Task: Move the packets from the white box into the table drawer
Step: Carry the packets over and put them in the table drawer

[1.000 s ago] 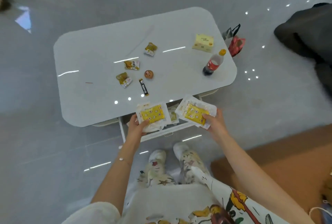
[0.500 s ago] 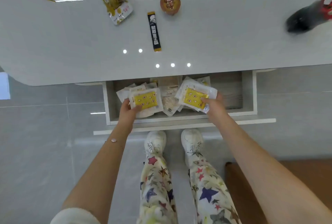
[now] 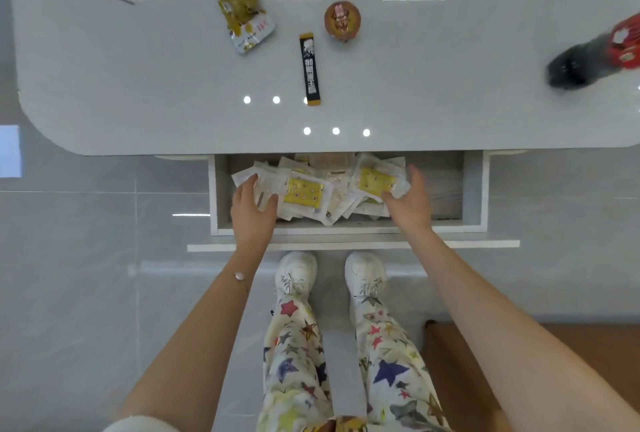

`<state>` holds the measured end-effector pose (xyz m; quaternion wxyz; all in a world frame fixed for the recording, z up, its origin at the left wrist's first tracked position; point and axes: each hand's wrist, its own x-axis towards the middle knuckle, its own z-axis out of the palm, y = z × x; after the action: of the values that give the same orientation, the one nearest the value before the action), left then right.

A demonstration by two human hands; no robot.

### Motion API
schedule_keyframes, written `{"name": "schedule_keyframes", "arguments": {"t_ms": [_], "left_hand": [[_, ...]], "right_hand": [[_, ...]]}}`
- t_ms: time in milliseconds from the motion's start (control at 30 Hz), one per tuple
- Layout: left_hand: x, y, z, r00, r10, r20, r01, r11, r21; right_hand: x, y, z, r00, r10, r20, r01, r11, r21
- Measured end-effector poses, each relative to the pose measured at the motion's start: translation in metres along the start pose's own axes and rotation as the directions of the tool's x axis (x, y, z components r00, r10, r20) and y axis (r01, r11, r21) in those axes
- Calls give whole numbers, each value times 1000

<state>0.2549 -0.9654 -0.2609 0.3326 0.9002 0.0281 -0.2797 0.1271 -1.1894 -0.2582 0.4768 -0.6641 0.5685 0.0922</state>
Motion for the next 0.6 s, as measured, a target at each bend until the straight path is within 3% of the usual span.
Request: {"name": "schedule_keyframes", "arguments": {"t_ms": [200,300,400,600], "left_hand": [[-67,84,-98,981,191,29,-191,938,288],[-106,129,-158,964,263,42,-251,847,469],[-144,164,-214,968,252,14,-219,812,541],[-211,188,-294,962,257,-97,-148,782,605]], "right_hand": [[-106,-108,-80,949,-269,166,306,911,-275],[-156,-164,-122,889,-406,210,455,746,-486],[-199,-211,-154,828,-498,257,537,574,-618],[-279,-288,-168,731,-578,364,626,354,-695]]}}
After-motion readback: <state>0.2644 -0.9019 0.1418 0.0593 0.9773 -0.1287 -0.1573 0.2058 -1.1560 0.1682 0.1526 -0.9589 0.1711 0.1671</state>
